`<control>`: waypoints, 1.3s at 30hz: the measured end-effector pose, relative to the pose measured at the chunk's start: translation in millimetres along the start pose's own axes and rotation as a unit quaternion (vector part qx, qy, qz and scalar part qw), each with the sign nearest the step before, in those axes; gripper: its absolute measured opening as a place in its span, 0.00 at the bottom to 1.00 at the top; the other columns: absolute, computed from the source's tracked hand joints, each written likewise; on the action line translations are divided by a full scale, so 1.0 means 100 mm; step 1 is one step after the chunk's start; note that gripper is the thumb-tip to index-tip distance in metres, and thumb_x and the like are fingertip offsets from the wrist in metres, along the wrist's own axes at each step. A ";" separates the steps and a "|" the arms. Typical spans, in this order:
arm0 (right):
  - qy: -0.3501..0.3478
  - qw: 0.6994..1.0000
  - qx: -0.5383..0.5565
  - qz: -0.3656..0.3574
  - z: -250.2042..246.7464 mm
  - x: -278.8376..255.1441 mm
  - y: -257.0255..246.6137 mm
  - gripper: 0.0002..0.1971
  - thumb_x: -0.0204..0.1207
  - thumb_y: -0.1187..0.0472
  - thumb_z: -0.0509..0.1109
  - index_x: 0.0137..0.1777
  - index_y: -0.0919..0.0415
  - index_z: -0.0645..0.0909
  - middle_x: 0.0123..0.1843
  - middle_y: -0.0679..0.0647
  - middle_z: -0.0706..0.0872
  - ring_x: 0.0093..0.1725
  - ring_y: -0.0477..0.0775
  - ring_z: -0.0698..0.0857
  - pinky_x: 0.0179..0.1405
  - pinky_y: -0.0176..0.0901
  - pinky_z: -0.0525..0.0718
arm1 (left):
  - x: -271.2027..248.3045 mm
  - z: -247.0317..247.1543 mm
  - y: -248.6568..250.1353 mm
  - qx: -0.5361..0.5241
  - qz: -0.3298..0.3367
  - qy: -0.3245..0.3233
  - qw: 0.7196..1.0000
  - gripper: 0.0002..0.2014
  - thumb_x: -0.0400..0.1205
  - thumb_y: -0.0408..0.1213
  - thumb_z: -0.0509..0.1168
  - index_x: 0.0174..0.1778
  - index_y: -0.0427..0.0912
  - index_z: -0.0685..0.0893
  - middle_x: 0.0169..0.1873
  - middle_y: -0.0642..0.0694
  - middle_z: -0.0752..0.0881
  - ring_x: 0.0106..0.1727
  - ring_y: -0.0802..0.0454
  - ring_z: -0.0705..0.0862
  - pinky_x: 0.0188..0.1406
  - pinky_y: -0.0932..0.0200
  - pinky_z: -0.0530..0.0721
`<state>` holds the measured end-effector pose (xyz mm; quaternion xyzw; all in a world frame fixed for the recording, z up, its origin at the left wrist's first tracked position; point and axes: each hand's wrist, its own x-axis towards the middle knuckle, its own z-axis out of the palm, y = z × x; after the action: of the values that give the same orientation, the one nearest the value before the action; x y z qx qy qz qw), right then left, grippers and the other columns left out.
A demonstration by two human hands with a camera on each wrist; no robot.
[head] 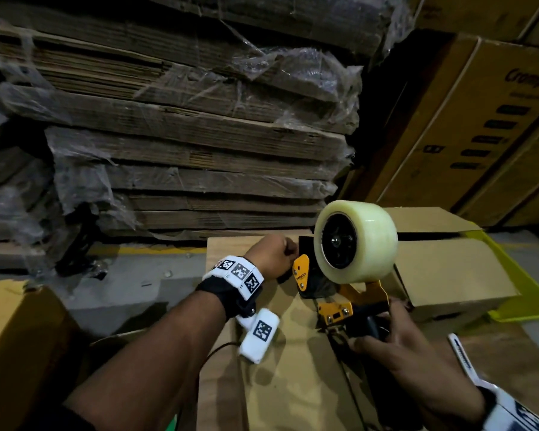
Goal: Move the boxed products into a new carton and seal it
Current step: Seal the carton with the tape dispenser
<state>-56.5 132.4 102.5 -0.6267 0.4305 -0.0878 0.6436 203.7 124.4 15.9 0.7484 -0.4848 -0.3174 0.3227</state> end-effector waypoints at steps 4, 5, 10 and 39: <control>-0.002 1.000 -0.001 0.005 0.01 -0.03 -0.03 0.22 0.75 0.71 0.71 0.63 0.53 0.71 0.60 0.57 0.82 0.51 0.56 0.88 0.37 0.44 0.87 | -0.13 0.02 -0.09 -0.021 0.037 0.006 0.999 0.09 0.84 0.30 0.64 0.46 0.42 0.90 0.41 0.41 0.91 0.40 0.45 0.87 0.41 0.55 0.85; -0.003 1.000 0.004 0.011 0.01 -0.04 -0.05 0.21 0.75 0.72 0.71 0.63 0.53 0.72 0.58 0.59 0.83 0.46 0.55 0.89 0.33 0.42 0.87 | -0.14 0.03 -0.09 -0.017 0.044 0.014 0.999 0.09 0.84 0.30 0.64 0.47 0.42 0.90 0.41 0.42 0.91 0.40 0.45 0.87 0.41 0.56 0.84; -0.011 0.997 0.070 0.037 -0.04 -0.11 -0.20 0.20 0.74 0.76 0.68 0.63 0.59 0.72 0.52 0.66 0.84 0.31 0.53 0.88 0.23 0.42 0.86 | -0.15 0.09 -0.09 -0.009 0.058 0.017 0.998 0.08 0.83 0.37 0.65 0.39 0.49 0.86 0.37 0.50 0.87 0.38 0.53 0.83 0.45 0.55 0.83; 0.069 0.992 0.082 -0.060 -0.01 -0.93 0.40 0.44 0.52 0.79 0.85 0.44 0.21 0.81 0.47 0.48 0.91 0.46 0.58 0.92 0.40 0.62 0.90 | -0.07 0.13 -0.09 -0.047 0.056 -0.007 0.997 0.06 0.76 0.43 0.78 0.47 0.49 0.94 0.45 0.53 0.93 0.49 0.55 0.90 0.58 0.53 0.87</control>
<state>-131.6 200.2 108.5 -0.5888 0.4268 -0.2050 0.6551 195.6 131.3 2.4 0.7016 -0.5128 -0.3265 0.3719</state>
